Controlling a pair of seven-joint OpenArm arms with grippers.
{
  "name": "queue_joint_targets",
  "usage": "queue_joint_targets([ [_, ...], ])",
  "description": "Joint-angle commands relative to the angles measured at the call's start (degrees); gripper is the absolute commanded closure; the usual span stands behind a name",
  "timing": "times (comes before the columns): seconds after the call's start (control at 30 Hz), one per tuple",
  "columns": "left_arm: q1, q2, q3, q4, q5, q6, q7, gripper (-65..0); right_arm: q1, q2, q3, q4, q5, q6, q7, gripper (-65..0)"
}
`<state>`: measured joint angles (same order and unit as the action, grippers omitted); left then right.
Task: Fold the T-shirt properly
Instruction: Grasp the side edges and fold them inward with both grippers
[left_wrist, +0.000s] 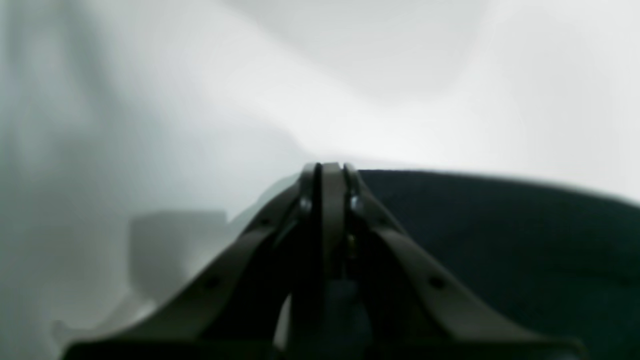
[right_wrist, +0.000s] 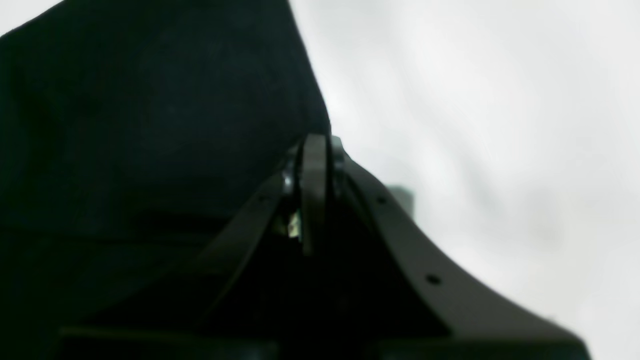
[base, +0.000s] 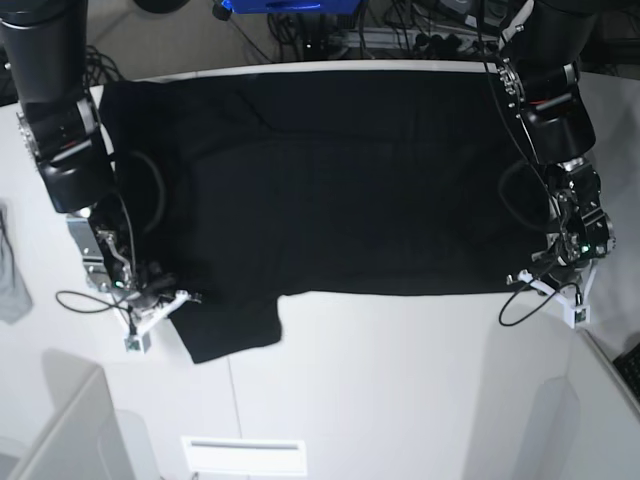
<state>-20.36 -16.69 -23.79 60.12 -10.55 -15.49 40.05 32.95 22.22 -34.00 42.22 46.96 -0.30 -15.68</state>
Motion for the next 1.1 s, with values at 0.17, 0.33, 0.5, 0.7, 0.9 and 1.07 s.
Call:
queue_joint_targets([
  [0.17,1.1,-0.9,-0.1,4.6,0.0,-0.5,-0.7,0.0,-1.8,2.7,3.1,10.6,-0.1,-5.2,1.0,0.0],
  [0.33,3.7,-0.9,-0.3,9.3,-3.7,-0.5,-0.7,0.0,-4.9,3.1,8.5,15.0,-0.2,-5.6,-0.6,0.0],
  [0.5,9.2,-1.1,-0.1,16.5,-11.1,-0.5,-0.7,0.0,-8.2,3.1,12.6,18.8,-0.2,-5.6,-3.2,0.0],
  [0.7,12.2,-1.1,-0.7,23.4,-15.3,-0.5,4.3,0.0,-12.2,3.1,16.1,23.3,-0.2,-5.6,-3.5,0.0],
  [0.9,16.8,-1.0,-0.8,31.4,-19.6,-0.4,4.7,0.0,-16.5,3.1,21.0,29.2,-0.3,-5.6,-6.3,0.0],
  [1.07,20.7,-1.0,-1.0,35.0,-21.8,-0.4,4.7,0.0,-20.7,3.1,24.9,34.4,-0.3,-5.7,-6.4,0.0],
])
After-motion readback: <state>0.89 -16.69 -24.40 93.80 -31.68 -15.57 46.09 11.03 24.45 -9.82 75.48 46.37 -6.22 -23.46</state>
